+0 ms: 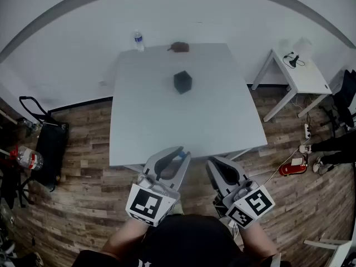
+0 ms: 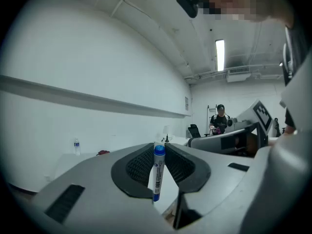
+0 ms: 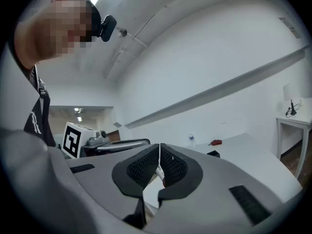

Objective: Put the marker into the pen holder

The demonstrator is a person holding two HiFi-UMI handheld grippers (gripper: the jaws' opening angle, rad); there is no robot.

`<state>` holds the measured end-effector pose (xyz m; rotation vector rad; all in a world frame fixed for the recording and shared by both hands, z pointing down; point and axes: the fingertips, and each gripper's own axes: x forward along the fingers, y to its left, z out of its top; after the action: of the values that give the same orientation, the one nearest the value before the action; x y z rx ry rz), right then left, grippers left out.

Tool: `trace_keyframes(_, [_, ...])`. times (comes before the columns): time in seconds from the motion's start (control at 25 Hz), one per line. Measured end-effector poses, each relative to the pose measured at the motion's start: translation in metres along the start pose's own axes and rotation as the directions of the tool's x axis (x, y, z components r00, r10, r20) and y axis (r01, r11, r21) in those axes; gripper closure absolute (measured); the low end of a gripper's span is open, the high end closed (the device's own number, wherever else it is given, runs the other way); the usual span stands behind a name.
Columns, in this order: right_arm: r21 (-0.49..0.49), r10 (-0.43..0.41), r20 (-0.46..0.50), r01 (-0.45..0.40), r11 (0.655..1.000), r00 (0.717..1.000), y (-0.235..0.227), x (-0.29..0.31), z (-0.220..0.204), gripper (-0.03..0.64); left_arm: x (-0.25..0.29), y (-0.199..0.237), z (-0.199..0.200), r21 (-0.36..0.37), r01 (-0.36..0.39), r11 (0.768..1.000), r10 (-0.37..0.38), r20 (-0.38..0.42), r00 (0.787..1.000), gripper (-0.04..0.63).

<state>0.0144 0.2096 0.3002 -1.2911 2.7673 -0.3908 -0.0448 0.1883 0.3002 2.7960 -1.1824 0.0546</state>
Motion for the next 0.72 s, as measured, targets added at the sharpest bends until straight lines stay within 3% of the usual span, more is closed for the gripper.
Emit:
trace_keyframes(0.44, [0.017,-0.017,-0.023,0.017,1.0,1.0,-0.015,0.043,-0.004,0.6,0.024,0.047,-0.006,-0.008,0.002,1.0,-0.002,-0.019,1.0,0.524])
trace_keyframes(0.72, [0.045,0.029,-0.033,-0.027,0.999,0.999,-0.049,0.07,-0.003,0.6,0.063,0.067,-0.006,-0.007,-0.031,0.999,0.031,-0.035,0.999,0.524])
